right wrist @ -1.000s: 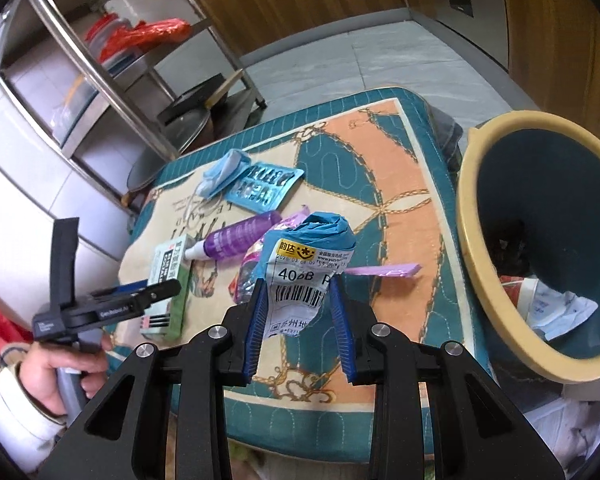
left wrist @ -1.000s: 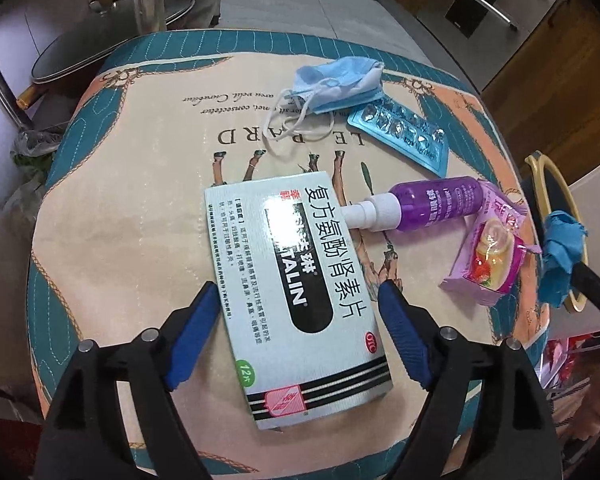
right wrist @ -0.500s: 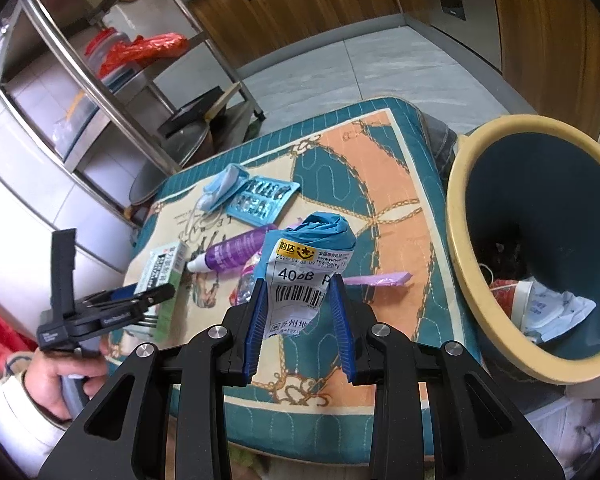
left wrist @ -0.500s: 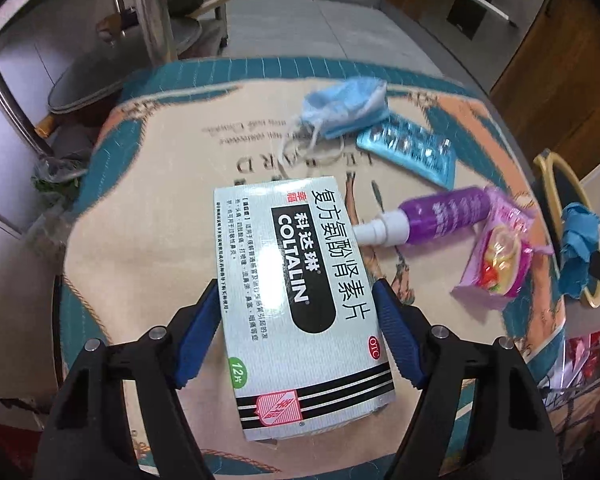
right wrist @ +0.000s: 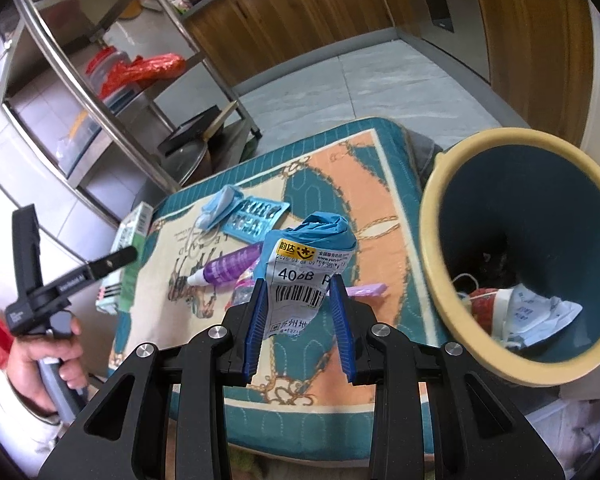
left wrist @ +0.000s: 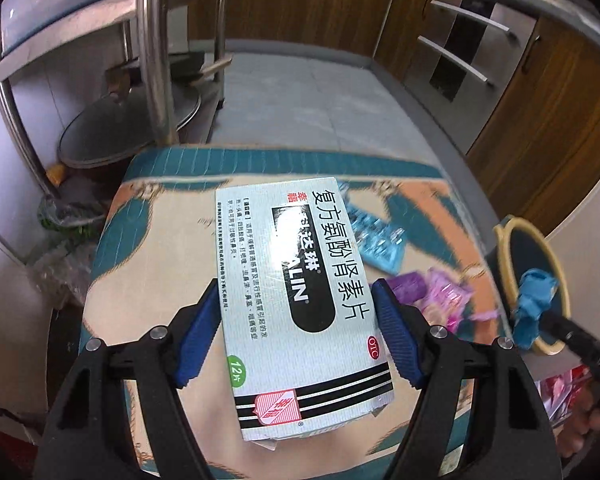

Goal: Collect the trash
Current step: 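Carry the blue bag and COLTALIN box over the bin and open both tools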

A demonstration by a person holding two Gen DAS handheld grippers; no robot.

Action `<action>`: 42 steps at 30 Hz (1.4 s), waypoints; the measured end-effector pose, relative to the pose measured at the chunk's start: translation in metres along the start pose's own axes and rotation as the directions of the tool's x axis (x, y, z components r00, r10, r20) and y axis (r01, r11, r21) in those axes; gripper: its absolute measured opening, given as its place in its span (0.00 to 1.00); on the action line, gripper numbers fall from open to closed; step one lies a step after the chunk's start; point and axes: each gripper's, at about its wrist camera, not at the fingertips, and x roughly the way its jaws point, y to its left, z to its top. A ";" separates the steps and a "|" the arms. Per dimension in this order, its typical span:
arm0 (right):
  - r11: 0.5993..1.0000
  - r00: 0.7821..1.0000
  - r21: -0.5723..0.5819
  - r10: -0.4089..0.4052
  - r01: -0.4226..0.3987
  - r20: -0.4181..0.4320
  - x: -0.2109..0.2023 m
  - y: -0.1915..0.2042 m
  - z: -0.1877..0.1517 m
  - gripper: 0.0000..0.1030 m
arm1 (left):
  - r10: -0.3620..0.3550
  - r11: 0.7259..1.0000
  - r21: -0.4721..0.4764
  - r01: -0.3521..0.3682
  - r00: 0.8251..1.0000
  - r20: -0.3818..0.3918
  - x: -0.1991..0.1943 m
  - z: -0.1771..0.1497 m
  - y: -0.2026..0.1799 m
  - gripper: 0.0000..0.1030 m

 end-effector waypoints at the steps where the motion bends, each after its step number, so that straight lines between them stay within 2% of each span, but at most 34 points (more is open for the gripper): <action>1: 1.000 1.000 0.004 -0.003 0.003 0.005 -0.002 -0.003 0.000 0.32 | -0.008 1.000 0.002 0.008 1.000 0.007 -0.002 0.002 -0.004 0.71; 11: 0.998 0.998 0.052 -0.031 0.028 0.062 -0.029 -0.037 -0.002 0.32 | -0.104 0.992 0.075 0.101 0.994 0.040 -0.012 0.014 -0.064 0.71; 20: 0.993 0.993 0.106 -0.064 0.053 0.100 -0.052 -0.073 -0.007 0.32 | -0.204 0.963 0.182 0.199 0.979 0.013 -0.009 0.012 -0.132 0.71; 23: 0.989 0.990 0.131 -0.080 0.066 0.112 -0.058 -0.082 -0.008 0.32 | -0.248 0.940 0.238 0.244 0.969 -0.011 -0.006 0.011 -0.164 0.71; 28: 0.981 0.984 0.162 -0.127 0.106 0.128 -0.069 -0.098 -0.011 0.32 | -0.316 0.876 0.360 0.321 0.946 -0.075 0.003 0.001 -0.224 0.71; 33: 0.973 0.981 0.189 -0.157 0.133 0.117 -0.074 -0.112 -0.017 0.32 | -0.353 0.833 0.400 0.383 0.924 -0.150 0.022 -0.007 -0.262 0.71; 38: 0.963 0.978 0.212 -0.187 0.164 0.095 -0.075 -0.125 -0.021 0.32 | -0.386 0.820 0.357 0.448 0.892 -0.235 0.047 -0.009 -0.287 0.72; 42: 0.956 0.975 0.225 -0.210 0.190 0.069 -0.072 -0.132 -0.024 0.32 | -0.393 0.819 0.326 0.473 0.875 -0.281 0.067 -0.012 -0.297 0.72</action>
